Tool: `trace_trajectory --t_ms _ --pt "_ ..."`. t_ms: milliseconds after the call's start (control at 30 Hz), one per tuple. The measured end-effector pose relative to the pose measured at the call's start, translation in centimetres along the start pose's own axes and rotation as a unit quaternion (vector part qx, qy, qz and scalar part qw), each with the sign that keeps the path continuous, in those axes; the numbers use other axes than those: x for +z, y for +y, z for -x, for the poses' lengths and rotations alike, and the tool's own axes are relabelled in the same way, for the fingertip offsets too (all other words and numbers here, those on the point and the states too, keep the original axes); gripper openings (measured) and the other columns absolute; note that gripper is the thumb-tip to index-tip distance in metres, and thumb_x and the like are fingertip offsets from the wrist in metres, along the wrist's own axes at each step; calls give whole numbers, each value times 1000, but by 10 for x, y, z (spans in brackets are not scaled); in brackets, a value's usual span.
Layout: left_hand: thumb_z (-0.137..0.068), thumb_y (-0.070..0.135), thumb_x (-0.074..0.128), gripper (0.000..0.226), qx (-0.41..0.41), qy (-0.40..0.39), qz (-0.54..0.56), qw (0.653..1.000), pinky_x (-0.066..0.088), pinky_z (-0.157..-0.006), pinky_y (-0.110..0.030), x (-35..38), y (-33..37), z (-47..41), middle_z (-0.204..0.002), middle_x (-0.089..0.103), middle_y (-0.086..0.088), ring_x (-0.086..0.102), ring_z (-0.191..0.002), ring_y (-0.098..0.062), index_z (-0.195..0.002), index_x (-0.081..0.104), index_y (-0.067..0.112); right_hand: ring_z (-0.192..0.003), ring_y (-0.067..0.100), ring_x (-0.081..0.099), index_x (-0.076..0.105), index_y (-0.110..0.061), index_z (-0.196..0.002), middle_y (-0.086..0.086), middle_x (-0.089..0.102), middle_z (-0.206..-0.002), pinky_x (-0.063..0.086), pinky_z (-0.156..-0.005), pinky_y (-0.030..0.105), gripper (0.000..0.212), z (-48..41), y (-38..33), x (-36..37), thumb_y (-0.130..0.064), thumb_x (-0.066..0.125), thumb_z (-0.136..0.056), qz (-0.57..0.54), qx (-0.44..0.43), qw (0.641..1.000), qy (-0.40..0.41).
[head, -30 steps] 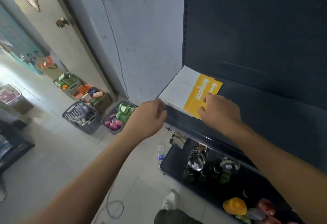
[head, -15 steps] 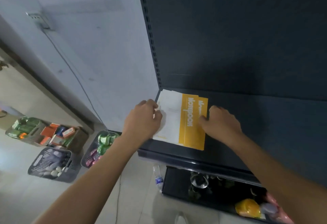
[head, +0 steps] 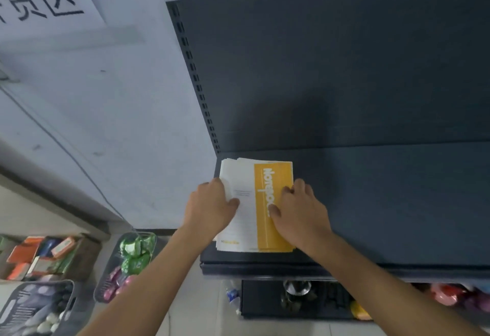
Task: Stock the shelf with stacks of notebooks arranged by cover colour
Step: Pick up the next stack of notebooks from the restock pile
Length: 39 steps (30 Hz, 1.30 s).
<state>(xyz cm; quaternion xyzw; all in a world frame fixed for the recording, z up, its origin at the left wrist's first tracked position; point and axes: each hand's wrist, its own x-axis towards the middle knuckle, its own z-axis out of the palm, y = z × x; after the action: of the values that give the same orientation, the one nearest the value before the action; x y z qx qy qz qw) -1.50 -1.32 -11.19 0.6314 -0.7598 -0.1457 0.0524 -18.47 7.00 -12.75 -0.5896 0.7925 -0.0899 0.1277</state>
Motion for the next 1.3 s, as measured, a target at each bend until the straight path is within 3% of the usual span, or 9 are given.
trace_trajectory --t_ms 267,600,767,867,1100,1167,1200,1233,1300 --pt "-82 30 71 17 -53 -97 105 988 39 -47 -22 -11 -17 -7 -79 66 2 62 -69 -12 -86 62 15 -121 26 37 49 -13 -130 9 41 -130 41 -99 36 47 5 -7 8 -48 35 -103 37 -22 999 11" --pt "-89 30 63 17 -36 -71 126 989 38 -48 -22 -17 -7 -5 -74 64 5 60 -66 -12 -80 56 17 -133 19 41 51 -19 -134 -1 52 -140 36 -111 38 45 15 -4 12 -48 40 -102 -73 -52 996 28" --pt "-89 30 63 24 -42 -81 111 990 35 -48 -22 -14 -4 -4 -72 58 3 53 -61 -12 -75 49 16 -107 14 60 47 -25 -138 -7 63 -122 52 -92 33 43 14 2 8 -41 50 -98 -168 -65 983 30" --pt "-89 28 63 24 -50 -78 111 990 35 -46 -22 -15 -5 -4 -71 57 3 53 -60 -11 -74 48 16 -117 12 56 51 -24 -139 -8 61 -129 45 -95 26 44 8 5 6 -34 57 -97 -219 -46 974 22" --pt "-89 35 64 24 -59 -61 61 995 41 -56 -29 -14 -7 -8 -89 63 -1 60 -79 -19 -91 55 13 -103 9 58 52 -17 -141 -3 58 -124 48 -79 22 51 -6 10 -5 -25 64 -92 -397 116 908 -73" --pt "-90 38 64 28 -66 -56 44 995 43 -58 -29 -13 -8 -7 -93 64 -2 63 -84 -21 -97 57 11 -87 12 61 64 -9 -120 -3 62 -99 48 -74 25 33 -12 10 -10 -17 65 -88 -454 162 872 -87" --pt "-90 38 64 29 -72 -55 40 995 42 -57 -28 -13 -8 -6 -92 64 -2 63 -83 -21 -97 57 11 -78 17 57 68 -5 -94 -2 56 -82 45 -73 29 11 -13 8 -14 -11 64 -85 -470 183 860 -81" --pt "-90 38 64 29 -77 -56 38 995 41 -55 -27 -12 -9 -6 -90 65 -2 63 -81 -20 -96 58 10 -73 21 49 56 -10 -68 0 45 -69 42 -71 32 16 -16 7 -17 -6 63 -82 -468 201 857 -79" --pt "-89 37 64 28 -86 -60 39 994 38 -52 -26 -12 -11 -7 -87 63 -2 61 -76 -19 -91 57 10 -71 22 40 32 -20 -57 1 32 -61 38 -71 33 43 -19 6 -21 -2 63 -80 -468 205 855 -90"
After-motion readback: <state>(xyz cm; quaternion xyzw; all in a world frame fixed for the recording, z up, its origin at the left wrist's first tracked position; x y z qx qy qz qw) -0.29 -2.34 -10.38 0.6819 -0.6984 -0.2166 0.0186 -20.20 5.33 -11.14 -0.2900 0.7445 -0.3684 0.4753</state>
